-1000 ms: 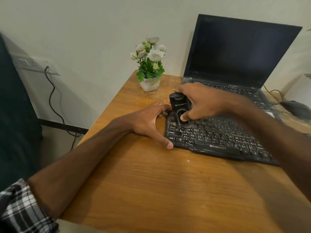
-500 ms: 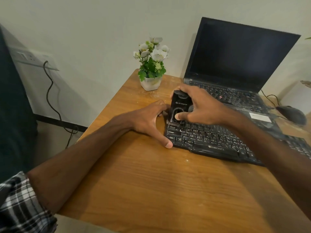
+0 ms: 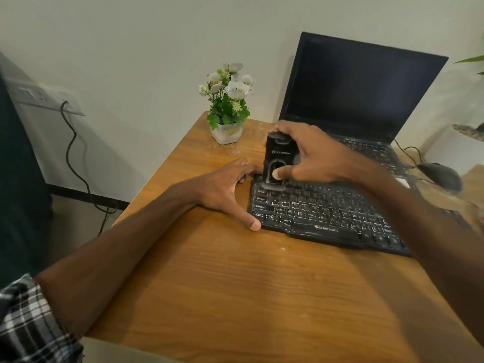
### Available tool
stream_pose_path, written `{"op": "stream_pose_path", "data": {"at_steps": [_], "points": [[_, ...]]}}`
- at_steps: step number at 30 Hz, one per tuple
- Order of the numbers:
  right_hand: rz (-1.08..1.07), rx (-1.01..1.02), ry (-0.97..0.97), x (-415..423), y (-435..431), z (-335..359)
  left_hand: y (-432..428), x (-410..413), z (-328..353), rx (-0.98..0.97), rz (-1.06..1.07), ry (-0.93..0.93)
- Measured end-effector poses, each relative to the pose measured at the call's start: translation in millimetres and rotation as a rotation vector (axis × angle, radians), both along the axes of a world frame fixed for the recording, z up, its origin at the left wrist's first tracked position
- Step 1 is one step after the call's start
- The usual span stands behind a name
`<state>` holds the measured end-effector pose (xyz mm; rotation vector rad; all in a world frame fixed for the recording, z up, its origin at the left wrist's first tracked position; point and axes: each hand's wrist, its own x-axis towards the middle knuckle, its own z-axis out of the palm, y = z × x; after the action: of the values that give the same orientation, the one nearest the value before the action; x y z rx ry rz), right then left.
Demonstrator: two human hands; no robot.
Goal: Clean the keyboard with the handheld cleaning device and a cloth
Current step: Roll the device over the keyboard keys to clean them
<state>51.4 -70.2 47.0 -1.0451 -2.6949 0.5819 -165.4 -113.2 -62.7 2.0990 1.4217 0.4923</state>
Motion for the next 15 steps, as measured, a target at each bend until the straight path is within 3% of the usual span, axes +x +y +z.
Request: {"op": "stream_pose_path", "data": {"at_steps": [6, 15], "points": [[-0.045, -0.078, 0.109, 12.1, -9.1, -22.5, -0.4, -0.4, -0.8, -0.027, 0.011, -0.001], [-0.065, -0.105, 0.039, 41.6, -2.3, -17.2, -3.7, 1.8, 2.4, -0.013, -0.008, -0.048]]}}
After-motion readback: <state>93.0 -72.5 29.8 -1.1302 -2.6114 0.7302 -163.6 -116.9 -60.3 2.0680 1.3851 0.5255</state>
